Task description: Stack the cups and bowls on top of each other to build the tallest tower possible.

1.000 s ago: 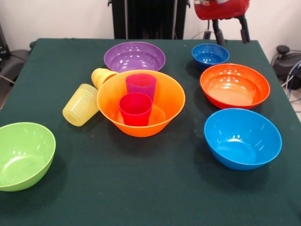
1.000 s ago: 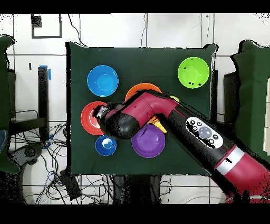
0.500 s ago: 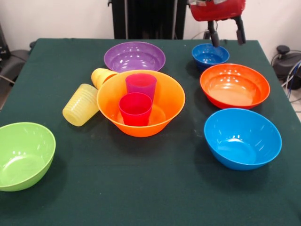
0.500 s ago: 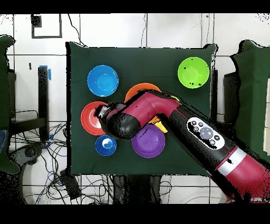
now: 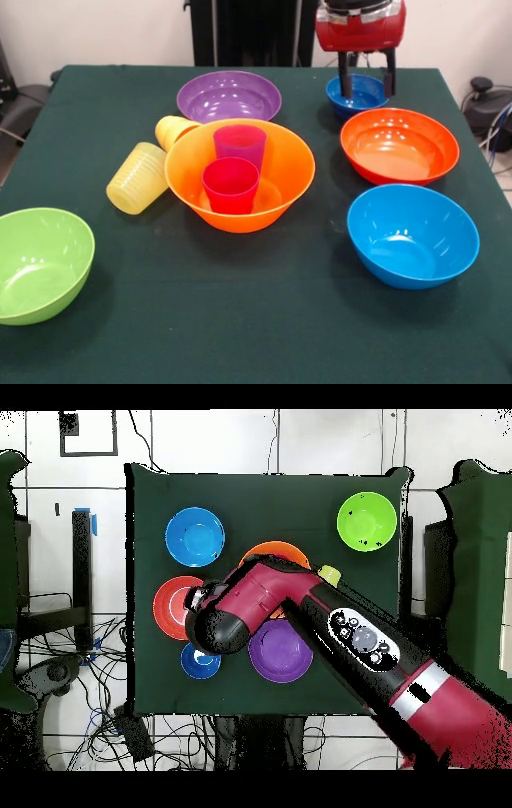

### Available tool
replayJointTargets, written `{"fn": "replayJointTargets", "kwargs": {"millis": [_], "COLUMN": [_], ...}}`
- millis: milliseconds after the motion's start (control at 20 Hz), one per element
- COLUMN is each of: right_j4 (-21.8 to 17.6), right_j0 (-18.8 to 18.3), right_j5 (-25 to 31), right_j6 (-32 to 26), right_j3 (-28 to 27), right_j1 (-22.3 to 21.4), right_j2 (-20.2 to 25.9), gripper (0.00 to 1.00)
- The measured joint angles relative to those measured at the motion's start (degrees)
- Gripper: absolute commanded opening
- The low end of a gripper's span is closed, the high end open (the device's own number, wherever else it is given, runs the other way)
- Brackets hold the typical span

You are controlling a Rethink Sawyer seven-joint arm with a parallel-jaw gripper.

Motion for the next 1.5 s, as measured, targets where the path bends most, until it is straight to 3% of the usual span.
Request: {"fn": "replayJointTargets", "kwargs": {"millis": [300,850,1200,1500], "right_j4": [-3.40,-4.26,-4.12,-3.18], "right_j0": [5.05,9.97,13.08,13.05], "right_j5": [-1.47,-5.65,-8.36,-9.85], "right_j6": [0.09,3.53,13.87,21.49], "right_j3": [-0.26,-0.60,-1.59,-1.84], "right_j1": [-1.97,-4.43,-6.58,-6.82], "right_j2": [-4.75,-12.00,-18.85,-22.22], "gripper": [1.00,1.00,1.00,1.00]}}
